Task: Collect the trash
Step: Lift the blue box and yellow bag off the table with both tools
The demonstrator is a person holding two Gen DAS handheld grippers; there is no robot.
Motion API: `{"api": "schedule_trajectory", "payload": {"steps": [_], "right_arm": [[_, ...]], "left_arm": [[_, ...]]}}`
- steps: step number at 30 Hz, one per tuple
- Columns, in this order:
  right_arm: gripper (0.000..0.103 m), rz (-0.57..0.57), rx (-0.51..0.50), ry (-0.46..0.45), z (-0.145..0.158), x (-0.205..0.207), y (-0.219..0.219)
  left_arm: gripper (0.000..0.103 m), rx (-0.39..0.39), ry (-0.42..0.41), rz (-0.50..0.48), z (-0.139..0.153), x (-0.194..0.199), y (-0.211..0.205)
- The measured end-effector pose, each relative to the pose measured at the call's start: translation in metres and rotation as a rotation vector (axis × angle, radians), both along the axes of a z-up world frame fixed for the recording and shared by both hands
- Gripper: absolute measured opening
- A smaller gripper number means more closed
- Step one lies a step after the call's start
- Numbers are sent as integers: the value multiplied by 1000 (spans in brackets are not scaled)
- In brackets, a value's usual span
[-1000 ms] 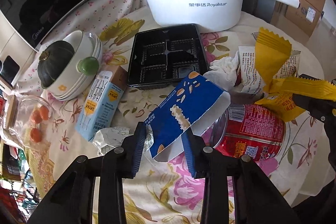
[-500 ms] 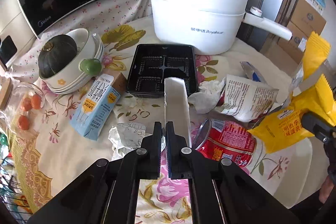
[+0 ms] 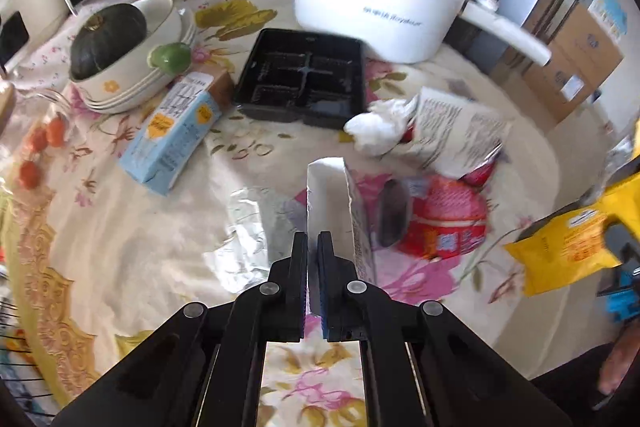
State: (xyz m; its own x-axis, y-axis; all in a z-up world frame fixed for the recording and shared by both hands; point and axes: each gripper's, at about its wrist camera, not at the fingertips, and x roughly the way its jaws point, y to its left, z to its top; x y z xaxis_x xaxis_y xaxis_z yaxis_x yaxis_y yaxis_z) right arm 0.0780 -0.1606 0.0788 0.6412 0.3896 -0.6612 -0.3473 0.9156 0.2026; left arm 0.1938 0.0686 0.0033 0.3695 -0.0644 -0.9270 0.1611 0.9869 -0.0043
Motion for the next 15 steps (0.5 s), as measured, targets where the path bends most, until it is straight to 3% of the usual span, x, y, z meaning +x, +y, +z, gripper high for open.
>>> {"api": "schedule_trajectory", "payload": {"steps": [4,7,10,15], "right_arm": [[6,-3,-14,19,-4,-4,-3],[6,-7,-15,26,-5,-6,-6],[6,-12,-17,27,-5,-7,-9],[6,-22,-6,23,0,-9,-15]], "left_arm": [[5,-39,39,-58,-5,-7,-10],[5,33,35,-67,-10,-10,-16],[5,50,41,-73,-15,-9,-18],[1,-49,-56,-51,15,-11,-12]]}}
